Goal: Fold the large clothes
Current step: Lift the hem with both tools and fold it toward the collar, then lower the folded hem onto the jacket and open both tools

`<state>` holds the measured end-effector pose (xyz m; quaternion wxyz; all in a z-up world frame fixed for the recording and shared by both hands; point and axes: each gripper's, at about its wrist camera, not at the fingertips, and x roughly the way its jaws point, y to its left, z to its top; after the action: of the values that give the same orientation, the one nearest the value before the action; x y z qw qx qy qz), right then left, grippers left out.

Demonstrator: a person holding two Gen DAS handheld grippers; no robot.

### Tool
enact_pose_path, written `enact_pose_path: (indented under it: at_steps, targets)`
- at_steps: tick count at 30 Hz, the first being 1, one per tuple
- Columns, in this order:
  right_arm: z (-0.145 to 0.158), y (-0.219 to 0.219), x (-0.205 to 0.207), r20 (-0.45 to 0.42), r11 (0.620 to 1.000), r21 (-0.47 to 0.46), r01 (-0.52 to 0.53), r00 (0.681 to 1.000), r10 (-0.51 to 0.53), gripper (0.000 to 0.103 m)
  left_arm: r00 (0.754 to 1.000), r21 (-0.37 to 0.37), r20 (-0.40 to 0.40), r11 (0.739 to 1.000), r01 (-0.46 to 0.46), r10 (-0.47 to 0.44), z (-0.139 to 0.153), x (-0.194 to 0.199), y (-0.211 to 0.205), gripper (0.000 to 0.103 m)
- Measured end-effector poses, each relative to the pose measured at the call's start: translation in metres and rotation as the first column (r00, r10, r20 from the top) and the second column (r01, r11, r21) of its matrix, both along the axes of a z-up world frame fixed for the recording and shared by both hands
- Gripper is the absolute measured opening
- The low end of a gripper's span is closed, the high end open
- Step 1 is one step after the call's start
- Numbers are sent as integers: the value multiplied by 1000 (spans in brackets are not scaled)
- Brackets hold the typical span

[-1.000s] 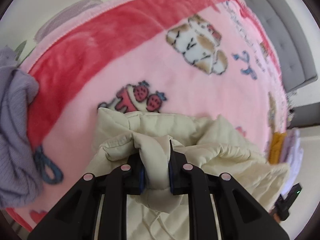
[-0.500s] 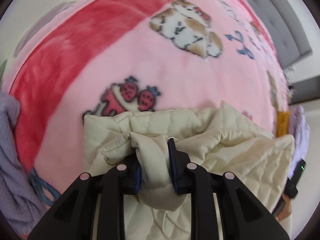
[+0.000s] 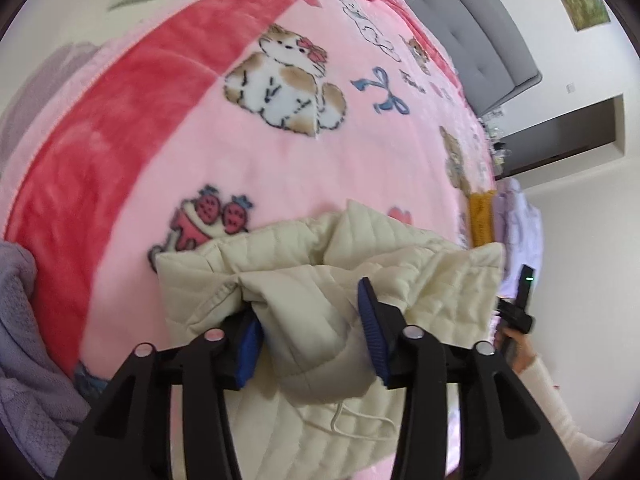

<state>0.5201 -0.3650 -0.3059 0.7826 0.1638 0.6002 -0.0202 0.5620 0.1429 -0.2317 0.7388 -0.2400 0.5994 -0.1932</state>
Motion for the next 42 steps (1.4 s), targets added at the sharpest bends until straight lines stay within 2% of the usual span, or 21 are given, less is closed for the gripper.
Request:
enact_pose_path:
  at_steps: [2,5,7,9,11,14,15,17,19,20,21,22,24,27,29,30,32,36,39,41,42]
  targets:
    - [0,1,0,2,1000,0,-3,1000,3,30,1000,-32,-17,999,11,-11,2,-1,6,50]
    - [1,1,-1,3,1000,-5,-3,1000,3,30,998,-23,2,998,57,-57,9,-4,7,53]
    - [1,1,-1,1,1000,-3,2,1000,-2,30,996,-17,25,997,82,-81,16,-6,9,68]
    - [1,1,-1,-1,1000,-5,4,1000,-4,30,994,0,98,998,57,-56,30,-9,17,83]
    - [1,2,-1,-1,1000,-6,5,1000,-5,30,988,2,148,999,42,-42,41,-10,22,83]
    - [1,2,-1,1,1000,-5,16,1000,-16,31,973,88,215,994,61,-79,55,-15,8,84]
    - [1,2,-1,3,1000,-4,18,1000,-18,31,960,122,251,988,95,-123,59,-19,-6,84]
    - [0,3,-1,3,1000,-3,17,1000,-17,31,912,207,326,960,188,-249,63,-31,-41,86]
    - [0,2,-1,0,1000,-1,14,1000,-14,31,857,316,378,919,236,-351,60,-38,-70,92]
    - [0,2,-1,-1,1000,-3,11,1000,-11,31,826,389,392,887,251,-405,53,-40,-87,92]
    - [1,2,-1,-1,1000,-10,4,1000,-4,31,820,423,378,868,260,-429,43,-35,-98,92]
    - [2,3,-1,0,1000,-16,0,1000,0,31,830,413,354,868,274,-430,33,-29,-101,92]
    - [3,4,-2,6,1000,-27,-3,1000,3,31,876,376,276,883,281,-396,6,-7,-103,92]
    - [4,4,-4,15,1000,-29,2,1000,-1,31,907,365,235,897,250,-349,-16,14,-95,91]
    - [4,5,-5,18,999,-32,0,1000,0,31,917,381,198,889,254,-347,-31,22,-93,90]
    - [4,6,-5,20,999,-34,0,1000,0,32,918,404,170,875,266,-358,-41,26,-94,90]
    - [6,6,-7,34,1000,-23,9,999,-9,37,922,411,128,866,285,-365,-55,29,-94,90]
    - [24,-2,-16,98,998,43,44,994,-48,46,928,400,144,878,264,-344,-58,29,-91,90]
    - [50,-13,-33,192,989,133,68,977,-93,62,921,414,171,874,256,-351,-54,23,-91,90]
    - [66,-18,-46,245,983,152,99,960,-134,96,919,421,184,872,248,-350,-52,21,-91,90]
    - [77,-19,-53,273,985,115,133,949,-160,95,917,429,192,871,242,-349,-51,19,-92,90]
